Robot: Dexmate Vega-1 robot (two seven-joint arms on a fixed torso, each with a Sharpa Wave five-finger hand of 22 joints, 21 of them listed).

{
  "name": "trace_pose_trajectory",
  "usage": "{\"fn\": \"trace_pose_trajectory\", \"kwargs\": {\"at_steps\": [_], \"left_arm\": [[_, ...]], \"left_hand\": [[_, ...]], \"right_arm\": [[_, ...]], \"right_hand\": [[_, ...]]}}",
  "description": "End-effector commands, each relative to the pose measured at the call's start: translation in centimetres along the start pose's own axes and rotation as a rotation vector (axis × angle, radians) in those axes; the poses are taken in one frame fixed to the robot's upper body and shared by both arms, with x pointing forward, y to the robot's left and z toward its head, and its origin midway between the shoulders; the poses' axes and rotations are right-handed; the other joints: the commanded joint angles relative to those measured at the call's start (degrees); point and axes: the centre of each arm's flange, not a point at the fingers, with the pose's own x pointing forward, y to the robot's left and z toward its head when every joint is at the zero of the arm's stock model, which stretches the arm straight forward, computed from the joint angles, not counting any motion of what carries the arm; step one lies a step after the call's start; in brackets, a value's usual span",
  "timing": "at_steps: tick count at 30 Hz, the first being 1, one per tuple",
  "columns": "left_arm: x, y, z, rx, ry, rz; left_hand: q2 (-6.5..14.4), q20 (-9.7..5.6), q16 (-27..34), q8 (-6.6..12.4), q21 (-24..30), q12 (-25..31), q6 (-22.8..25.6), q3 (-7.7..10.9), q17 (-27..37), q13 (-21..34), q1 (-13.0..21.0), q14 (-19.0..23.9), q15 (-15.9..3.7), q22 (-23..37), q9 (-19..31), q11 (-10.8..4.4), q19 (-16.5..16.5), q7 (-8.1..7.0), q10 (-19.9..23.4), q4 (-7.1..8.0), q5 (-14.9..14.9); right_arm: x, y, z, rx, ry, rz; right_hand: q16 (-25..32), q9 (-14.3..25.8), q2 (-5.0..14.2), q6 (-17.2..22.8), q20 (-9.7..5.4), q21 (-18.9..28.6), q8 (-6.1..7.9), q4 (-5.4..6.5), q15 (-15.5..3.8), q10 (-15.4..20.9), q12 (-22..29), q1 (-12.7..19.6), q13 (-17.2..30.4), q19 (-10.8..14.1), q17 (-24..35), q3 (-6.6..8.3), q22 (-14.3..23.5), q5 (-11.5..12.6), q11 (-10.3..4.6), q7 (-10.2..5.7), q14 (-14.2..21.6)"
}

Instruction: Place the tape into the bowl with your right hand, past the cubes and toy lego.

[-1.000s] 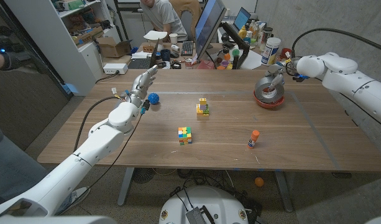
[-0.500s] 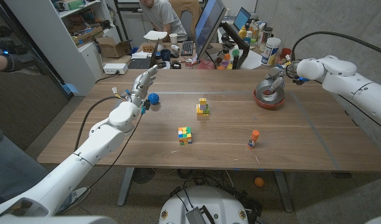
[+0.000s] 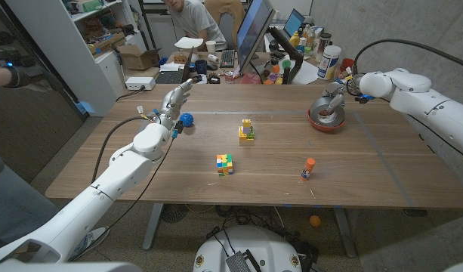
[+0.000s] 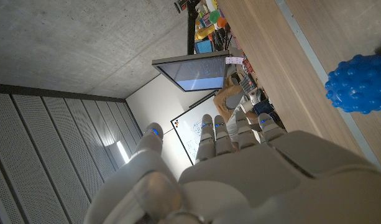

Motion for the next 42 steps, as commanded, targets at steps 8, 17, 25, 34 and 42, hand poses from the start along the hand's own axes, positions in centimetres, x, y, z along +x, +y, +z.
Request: {"fn": "trace_pose_trajectory", "kwargs": {"at_steps": [8,17,25,34,42], "left_arm": [[0.08,0.07,-0.03,0.001,0.003,-0.004],[0.29,0.09,-0.01,0.001,0.000,-0.011],[0.41,0.08,-0.11,-0.002,0.000,-0.014],[0.58,0.11,-0.11,-0.002,-0.003,-0.017],[0.76,0.08,-0.04,-0.004,-0.008,-0.022]], "left_hand": [[-0.26,0.06,0.06,0.21,0.14,0.27,0.26,0.42,0.26,0.12,0.46,-0.26,-0.13,0.24,0.31,-0.02,-0.36,0.21,-0.10,0.00,0.16],[-0.28,0.07,0.06,0.23,0.10,0.27,0.33,0.43,0.26,0.12,0.47,-0.28,-0.14,0.24,0.31,-0.17,-0.49,0.25,-0.10,0.00,0.16],[-0.28,0.07,0.06,0.25,0.10,0.27,0.39,0.43,0.26,0.12,0.47,-0.30,-0.13,0.24,0.31,-0.19,-0.51,0.20,-0.12,0.01,0.16],[-0.29,0.08,0.07,0.25,0.09,0.30,0.43,0.44,0.26,0.12,0.47,-0.29,-0.11,0.24,0.31,-0.16,-0.58,0.22,-0.04,0.02,0.16],[-0.29,0.07,0.08,0.28,0.12,0.29,0.52,0.44,0.26,0.12,0.46,-0.26,-0.07,0.24,0.31,-0.16,-0.53,0.31,-0.07,0.03,0.16]], "right_arm": [[0.82,0.25,0.05,0.009,0.011,0.007],[0.78,0.20,0.05,-0.009,0.026,0.025],[0.62,0.13,0.25,-0.045,0.042,0.069],[0.60,0.05,0.28,-0.063,0.059,0.145],[0.16,0.04,0.05,-0.063,0.073,0.179]], "right_hand": [[-3.59,-2.14,11.39,-0.13,-5.31,0.57,-4.69,1.33,-1.51,-3.61,-2.65,8.35,-1.12,4.59,-2.56,0.16,-0.05,-1.07,0.34,-6.23,-1.79],[-7.64,-3.99,8.08,-4.54,-1.65,-0.20,-8.63,1.48,1.62,-8.99,-6.46,4.35,-2.66,3.04,-6.20,-0.30,-0.22,-2.24,0.41,-7.36,-5.29],[-9.56,-4.78,5.23,-5.01,1.89,-2.04,-10.04,1.05,4.33,-13.12,-9.61,1.91,-3.64,0.41,-8.74,-0.43,-0.31,-2.60,0.84,-8.28,-10.71],[-9.48,-5.34,2.79,-10.16,4.86,-5.05,-13.38,0.80,7.66,-18.51,-13.28,-0.93,-4.20,-3.00,-11.24,-0.43,-0.34,-2.23,2.07,-7.52,-16.57],[-9.38,-5.66,2.07,-13.74,6.42,-6.84,-15.36,0.99,8.99,-20.95,-15.24,-2.56,-4.76,-4.99,-12.38,-0.51,-0.33,-2.08,2.73,-6.88,-19.36]]}}
